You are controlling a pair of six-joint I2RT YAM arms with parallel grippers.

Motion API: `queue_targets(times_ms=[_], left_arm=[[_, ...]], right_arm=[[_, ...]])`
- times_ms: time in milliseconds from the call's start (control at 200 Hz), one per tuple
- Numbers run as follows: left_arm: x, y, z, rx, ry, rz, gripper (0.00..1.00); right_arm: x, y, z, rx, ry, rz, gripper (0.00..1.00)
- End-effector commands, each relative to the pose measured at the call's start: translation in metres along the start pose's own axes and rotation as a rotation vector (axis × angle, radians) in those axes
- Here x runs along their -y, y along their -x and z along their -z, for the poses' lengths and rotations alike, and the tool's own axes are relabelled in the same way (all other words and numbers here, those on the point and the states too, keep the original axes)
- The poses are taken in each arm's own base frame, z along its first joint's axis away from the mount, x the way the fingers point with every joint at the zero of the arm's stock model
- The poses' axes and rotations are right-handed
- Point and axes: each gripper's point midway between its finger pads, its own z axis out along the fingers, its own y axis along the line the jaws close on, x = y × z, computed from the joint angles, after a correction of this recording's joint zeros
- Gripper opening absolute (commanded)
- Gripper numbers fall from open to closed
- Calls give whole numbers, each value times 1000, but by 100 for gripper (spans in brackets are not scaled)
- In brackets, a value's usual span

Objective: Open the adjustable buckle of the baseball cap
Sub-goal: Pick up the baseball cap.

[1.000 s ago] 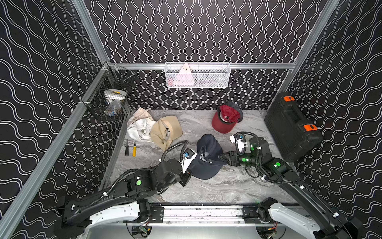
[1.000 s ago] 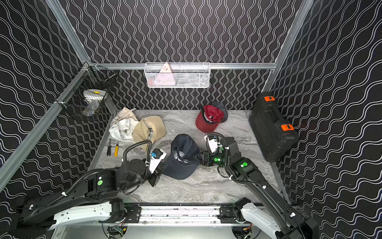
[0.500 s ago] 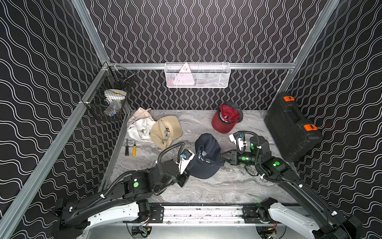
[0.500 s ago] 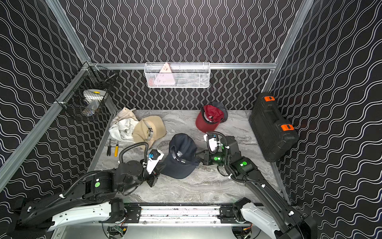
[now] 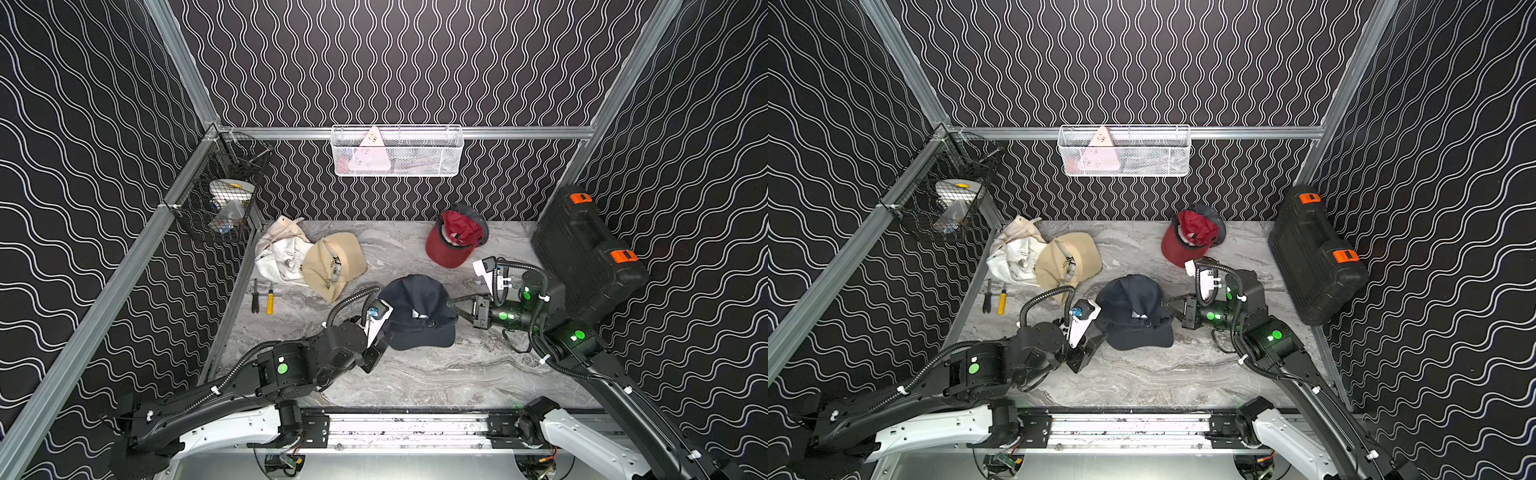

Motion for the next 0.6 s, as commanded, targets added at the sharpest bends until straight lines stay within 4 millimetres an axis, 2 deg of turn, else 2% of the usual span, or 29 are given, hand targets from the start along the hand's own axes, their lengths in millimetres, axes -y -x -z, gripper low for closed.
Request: queue_targets(times_ms=[0,245,595], left_arm=[[-2,2,-1,9,13,32,61],[5,9,0,10,-21,35,69],[35,57,-2,131,-147,55,72]], right_arm=[[-10,3,2,2,39,-9,0],[-15,5,3,7,63,-22,0],[-10,5,-3,4,58,-60,0]])
